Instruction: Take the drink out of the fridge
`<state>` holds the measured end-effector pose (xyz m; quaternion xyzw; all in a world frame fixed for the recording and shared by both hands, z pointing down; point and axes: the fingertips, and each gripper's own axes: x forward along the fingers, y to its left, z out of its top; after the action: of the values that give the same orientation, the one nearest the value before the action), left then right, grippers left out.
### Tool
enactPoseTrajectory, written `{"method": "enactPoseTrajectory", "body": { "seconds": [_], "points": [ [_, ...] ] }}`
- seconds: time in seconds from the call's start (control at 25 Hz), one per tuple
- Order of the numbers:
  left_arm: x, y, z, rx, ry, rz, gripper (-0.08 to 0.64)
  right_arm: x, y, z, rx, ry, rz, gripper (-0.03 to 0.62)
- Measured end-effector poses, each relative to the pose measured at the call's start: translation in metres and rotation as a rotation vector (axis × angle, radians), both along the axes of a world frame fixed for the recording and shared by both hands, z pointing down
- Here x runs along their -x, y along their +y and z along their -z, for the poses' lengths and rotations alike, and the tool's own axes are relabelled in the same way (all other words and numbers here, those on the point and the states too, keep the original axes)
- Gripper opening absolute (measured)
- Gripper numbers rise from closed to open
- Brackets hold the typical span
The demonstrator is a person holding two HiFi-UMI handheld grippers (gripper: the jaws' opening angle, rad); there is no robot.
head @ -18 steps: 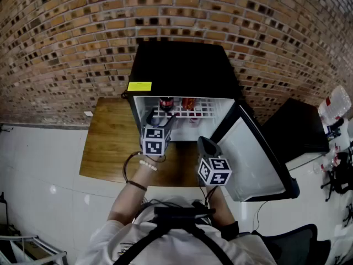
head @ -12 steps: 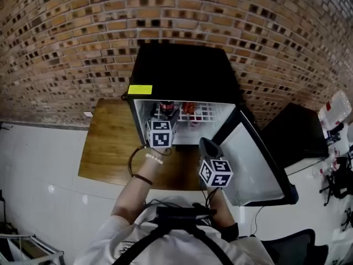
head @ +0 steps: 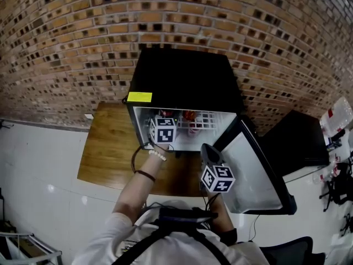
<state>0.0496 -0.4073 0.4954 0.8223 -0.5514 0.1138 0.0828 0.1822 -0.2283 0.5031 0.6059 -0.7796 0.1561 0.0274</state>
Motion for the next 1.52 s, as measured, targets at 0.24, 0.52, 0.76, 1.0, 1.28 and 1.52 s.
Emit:
{"method": "enactPoseTrajectory", "body": {
  "seconds": [0.24, 0.52, 0.76, 1.0, 1.28, 1.52],
  "points": [
    [0.004, -0.007, 0.000, 0.000, -0.015, 0.011, 0.296, -0.004, -0.006, 0.000, 0.005, -0.001, -0.002, 0.014],
    [0.004, -0.005, 0.002, 0.005, 0.003, 0.006, 0.291, -0.005, -0.006, 0.000, 0.006, -0.005, -0.003, 0.014],
    [0.008, 0.018, 0.008, -0.023, 0.042, 0.016, 0.288, -0.009, -0.003, 0.005, -0.001, -0.013, 0.004, 0.014],
    [0.009, 0.057, 0.013, -0.067, 0.050, 0.000, 0.288, 0.003, 0.001, 0.005, -0.003, -0.015, 0.038, 0.014],
    [0.035, 0.115, 0.013, -0.124, 0.037, -0.016, 0.288, 0.029, 0.008, 0.000, 0.012, -0.021, 0.093, 0.014],
    [0.090, 0.148, -0.030, -0.091, 0.032, 0.030, 0.287, 0.058, 0.012, -0.008, 0.028, -0.018, 0.142, 0.014]
  ]
}}
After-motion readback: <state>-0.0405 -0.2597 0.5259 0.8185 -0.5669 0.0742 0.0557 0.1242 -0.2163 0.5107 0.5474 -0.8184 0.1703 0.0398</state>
